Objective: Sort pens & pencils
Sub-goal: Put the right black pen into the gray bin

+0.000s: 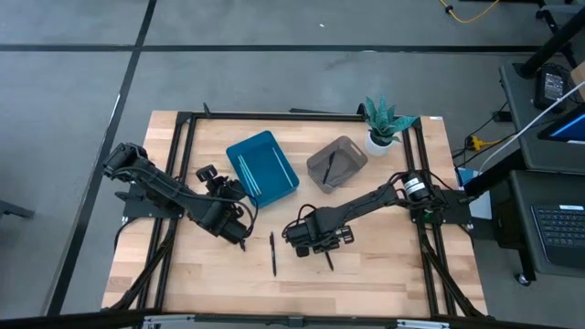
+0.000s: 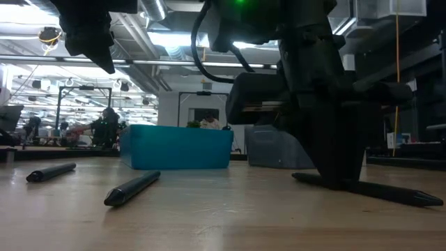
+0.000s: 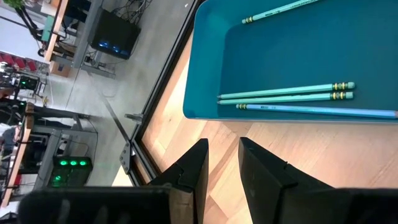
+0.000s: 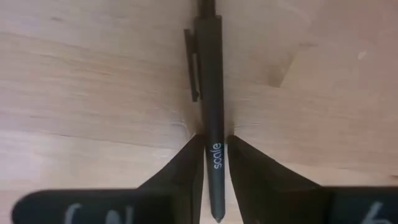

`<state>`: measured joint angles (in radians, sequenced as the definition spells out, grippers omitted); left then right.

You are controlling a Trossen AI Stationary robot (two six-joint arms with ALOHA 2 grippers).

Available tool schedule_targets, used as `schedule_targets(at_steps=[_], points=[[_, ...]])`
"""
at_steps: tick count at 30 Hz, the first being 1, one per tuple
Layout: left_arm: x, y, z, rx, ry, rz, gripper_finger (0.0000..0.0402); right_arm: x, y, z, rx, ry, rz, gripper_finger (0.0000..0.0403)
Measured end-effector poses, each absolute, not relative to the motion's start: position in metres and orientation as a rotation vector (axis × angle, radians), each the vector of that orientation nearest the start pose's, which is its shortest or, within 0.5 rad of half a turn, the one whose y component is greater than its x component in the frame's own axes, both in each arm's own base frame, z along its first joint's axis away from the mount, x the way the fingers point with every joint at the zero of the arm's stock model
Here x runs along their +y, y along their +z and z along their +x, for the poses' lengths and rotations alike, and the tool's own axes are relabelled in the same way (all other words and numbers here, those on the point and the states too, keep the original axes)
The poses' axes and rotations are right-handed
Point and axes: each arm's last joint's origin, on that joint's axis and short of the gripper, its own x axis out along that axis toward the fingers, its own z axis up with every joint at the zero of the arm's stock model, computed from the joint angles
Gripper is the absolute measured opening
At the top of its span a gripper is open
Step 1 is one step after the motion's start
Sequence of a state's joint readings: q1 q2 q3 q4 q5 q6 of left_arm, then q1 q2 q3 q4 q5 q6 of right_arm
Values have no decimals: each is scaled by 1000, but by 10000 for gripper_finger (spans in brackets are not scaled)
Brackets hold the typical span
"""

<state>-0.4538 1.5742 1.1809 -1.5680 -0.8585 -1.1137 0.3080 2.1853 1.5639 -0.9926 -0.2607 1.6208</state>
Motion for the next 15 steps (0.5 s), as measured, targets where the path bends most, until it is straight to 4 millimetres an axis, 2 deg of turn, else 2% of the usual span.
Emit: schedule_targets(at_steps=[7, 13, 15], points=[[-84, 249, 223, 1100, 975, 313, 82, 126, 128, 382, 1563, -976, 1175, 73], [-84, 249, 223, 1100, 975, 313, 82, 124, 127, 382, 1574, -973, 1191, 30], [-84, 249, 223, 1100, 975, 313, 82, 124, 127, 382, 1575, -973, 1190, 27]])
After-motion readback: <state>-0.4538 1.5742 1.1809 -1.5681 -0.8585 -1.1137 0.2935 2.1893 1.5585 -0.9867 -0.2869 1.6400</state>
